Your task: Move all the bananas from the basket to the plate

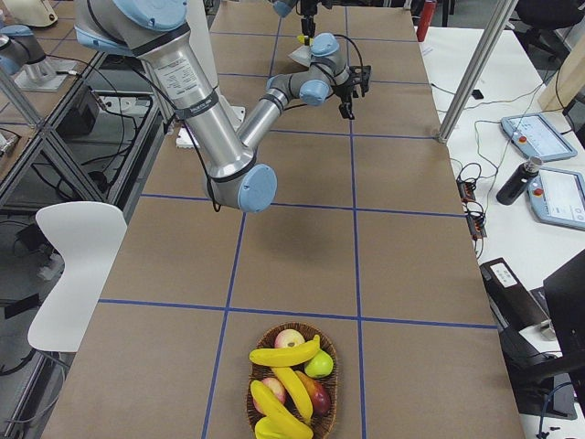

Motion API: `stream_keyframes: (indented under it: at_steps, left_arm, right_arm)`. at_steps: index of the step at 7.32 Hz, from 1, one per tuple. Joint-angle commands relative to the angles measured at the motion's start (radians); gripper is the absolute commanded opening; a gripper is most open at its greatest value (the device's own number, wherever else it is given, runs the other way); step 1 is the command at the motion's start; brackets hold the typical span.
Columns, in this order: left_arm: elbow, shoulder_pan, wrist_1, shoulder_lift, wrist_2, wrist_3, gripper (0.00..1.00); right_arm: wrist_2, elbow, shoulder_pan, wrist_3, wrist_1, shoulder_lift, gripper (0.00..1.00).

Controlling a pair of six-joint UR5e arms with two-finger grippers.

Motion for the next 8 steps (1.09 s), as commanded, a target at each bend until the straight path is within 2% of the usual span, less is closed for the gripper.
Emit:
stream_keyframes:
  at_steps: [1, 3, 5, 8]
  left_arm:
    - [0.008, -0.017, -0.010, 0.138, 0.005, 0.174, 0.00]
    - [0.026, -0.034, -0.009, 0.193, 0.060, 0.262, 0.00]
    - [0.060, -0.025, -0.009, 0.195, 0.138, 0.279, 0.00]
    - [0.159, -0.022, -0.009, 0.134, 0.192, 0.293, 0.00]
  right_arm:
    - [0.143, 0.035, 0.145, -0.154, 0.001, -0.125, 1.00]
    - [0.249, 0.045, 0.268, -0.327, 0.001, -0.219, 1.00]
    - [0.328, 0.045, 0.374, -0.518, 0.001, -0.314, 1.00]
    - [0.369, 0.043, 0.494, -0.771, -0.001, -0.425, 1.00]
